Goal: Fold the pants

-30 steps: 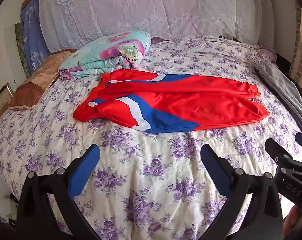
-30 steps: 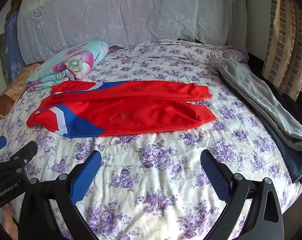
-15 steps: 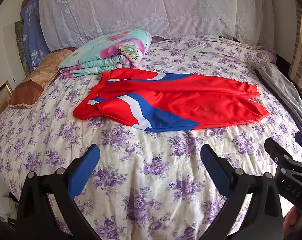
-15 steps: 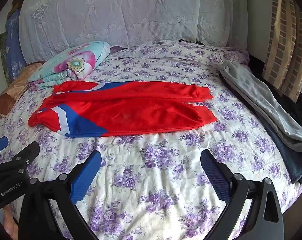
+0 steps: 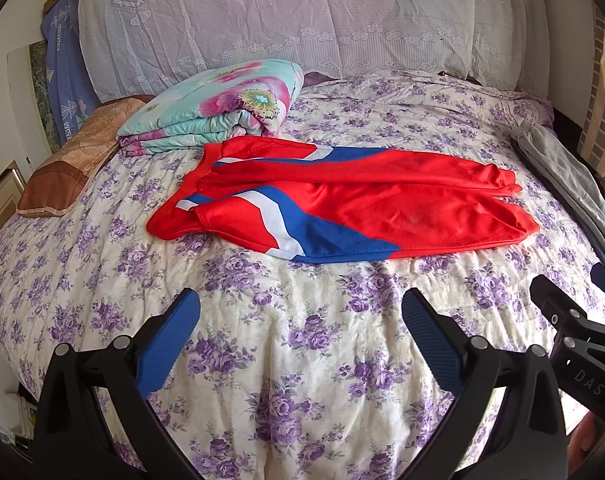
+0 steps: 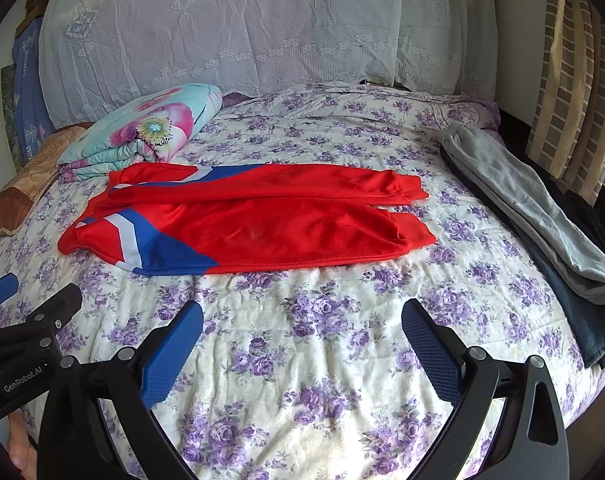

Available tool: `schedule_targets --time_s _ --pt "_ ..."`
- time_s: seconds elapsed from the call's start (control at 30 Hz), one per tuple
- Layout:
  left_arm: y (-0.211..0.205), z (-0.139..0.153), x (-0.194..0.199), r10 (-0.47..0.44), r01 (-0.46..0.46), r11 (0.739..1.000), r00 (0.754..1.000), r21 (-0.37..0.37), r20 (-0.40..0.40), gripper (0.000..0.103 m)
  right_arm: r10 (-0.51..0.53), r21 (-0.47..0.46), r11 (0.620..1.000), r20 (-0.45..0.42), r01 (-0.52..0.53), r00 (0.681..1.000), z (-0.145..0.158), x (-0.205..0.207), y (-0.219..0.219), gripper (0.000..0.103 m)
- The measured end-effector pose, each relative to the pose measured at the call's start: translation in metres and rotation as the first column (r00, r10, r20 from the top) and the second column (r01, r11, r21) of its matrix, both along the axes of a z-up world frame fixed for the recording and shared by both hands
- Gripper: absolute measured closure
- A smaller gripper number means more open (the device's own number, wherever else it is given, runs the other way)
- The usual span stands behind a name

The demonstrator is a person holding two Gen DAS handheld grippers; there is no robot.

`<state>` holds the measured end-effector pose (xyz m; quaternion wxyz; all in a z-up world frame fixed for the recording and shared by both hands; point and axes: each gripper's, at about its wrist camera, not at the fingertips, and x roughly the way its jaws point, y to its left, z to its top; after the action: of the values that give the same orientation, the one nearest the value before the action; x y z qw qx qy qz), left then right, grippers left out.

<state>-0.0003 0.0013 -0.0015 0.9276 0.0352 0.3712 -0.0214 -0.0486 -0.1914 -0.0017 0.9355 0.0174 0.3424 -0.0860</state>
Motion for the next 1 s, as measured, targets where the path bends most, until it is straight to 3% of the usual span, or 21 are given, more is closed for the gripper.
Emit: schedule_targets --time_s 1.0 --pt "0.0008 0.0001 -0.0013 -0.001 0.001 1.0 1.0 0.0 -0.003 0.005 0.002 -0.003 1.0 0.002 -0.002 1.0 0.0025 -0.0008 0.0013 0.003"
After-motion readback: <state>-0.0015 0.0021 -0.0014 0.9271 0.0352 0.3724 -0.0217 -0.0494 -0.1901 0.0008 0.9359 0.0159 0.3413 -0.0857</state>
